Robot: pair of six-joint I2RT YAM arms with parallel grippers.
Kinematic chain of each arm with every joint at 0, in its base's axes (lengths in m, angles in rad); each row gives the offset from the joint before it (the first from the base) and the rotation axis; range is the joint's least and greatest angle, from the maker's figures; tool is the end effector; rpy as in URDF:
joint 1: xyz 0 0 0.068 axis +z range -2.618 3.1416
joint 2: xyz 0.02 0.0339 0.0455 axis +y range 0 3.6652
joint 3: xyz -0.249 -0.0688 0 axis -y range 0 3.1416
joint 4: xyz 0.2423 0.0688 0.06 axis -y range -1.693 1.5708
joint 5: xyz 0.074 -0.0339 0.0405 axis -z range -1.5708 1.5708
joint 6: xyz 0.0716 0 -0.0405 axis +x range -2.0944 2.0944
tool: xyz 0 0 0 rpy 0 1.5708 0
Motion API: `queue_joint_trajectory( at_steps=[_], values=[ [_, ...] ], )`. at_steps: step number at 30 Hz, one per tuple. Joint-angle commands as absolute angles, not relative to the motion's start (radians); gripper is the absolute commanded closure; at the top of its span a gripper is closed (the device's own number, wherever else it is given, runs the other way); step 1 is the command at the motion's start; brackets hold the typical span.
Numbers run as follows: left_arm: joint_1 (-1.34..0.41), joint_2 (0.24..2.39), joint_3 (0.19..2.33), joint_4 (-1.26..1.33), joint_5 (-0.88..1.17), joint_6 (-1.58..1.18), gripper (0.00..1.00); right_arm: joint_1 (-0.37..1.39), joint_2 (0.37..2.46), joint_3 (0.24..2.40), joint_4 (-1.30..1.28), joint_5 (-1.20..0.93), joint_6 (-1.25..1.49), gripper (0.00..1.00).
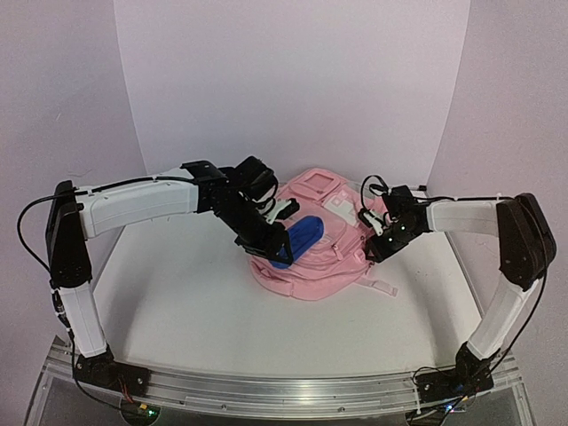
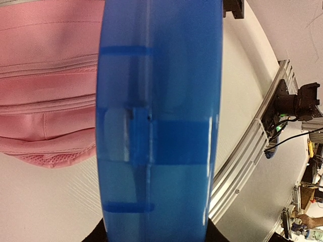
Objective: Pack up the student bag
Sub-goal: Place the personal item in the student bag.
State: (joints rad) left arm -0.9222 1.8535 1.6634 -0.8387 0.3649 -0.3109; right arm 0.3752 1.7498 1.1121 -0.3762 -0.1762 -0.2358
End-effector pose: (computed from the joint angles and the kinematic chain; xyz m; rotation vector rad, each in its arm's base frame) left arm 0.2282 -0.3433 0.2451 0.9720 2.6071 -0.8647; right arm 0.3407 0.1477 0.1398 -0.8396 2.4454 0.2792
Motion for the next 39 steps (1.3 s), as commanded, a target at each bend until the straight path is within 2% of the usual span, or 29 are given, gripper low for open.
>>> queue_joint_trajectory(
  at_steps=[1, 4, 7, 8, 14, 19, 26, 32, 39],
  values=[
    [-0.926, 1.851, 1.711, -0.835, 0.377, -0.298, 0.88, 0.370, 1.810, 1.083, -0.336, -0.068, -0.252, 0.58],
    [-0.930, 1.850, 1.708, -0.835, 0.376, -0.298, 0.88, 0.370, 1.791, 1.083, -0.303, -0.044, -0.221, 0.74],
    [-0.938, 1.848, 1.703, -0.836, 0.390, -0.290, 0.88, 0.371, 1.761, 1.115, -0.307, -0.056, -0.185, 0.98],
    [-0.941, 1.848, 1.703, -0.839, 0.398, -0.284, 0.88, 0.371, 1.738, 1.123, -0.310, -0.079, -0.174, 1.00],
    [-0.967, 1.889, 1.754, -0.856, 0.474, -0.238, 0.88, 0.395, 1.595, 1.206, -0.415, -0.288, -0.094, 1.00],
    [-0.984, 1.973, 1.791, -0.755, 0.587, -0.264, 0.88, 0.398, 1.534, 1.223, -0.471, -0.386, -0.032, 1.00],
    [-0.999, 2.125, 1.879, -0.699, 0.673, -0.288, 0.89, 0.398, 1.521, 1.184, -0.494, -0.408, -0.030, 1.00],
    [-0.984, 2.246, 1.975, -0.718, 0.656, -0.367, 0.92, 0.398, 1.479, 1.140, -0.499, -0.433, -0.030, 1.00],
    [-0.950, 2.266, 1.930, -0.579, 0.687, -0.546, 0.92, 0.400, 1.414, 1.076, -0.503, -0.449, -0.037, 1.00]
  ],
)
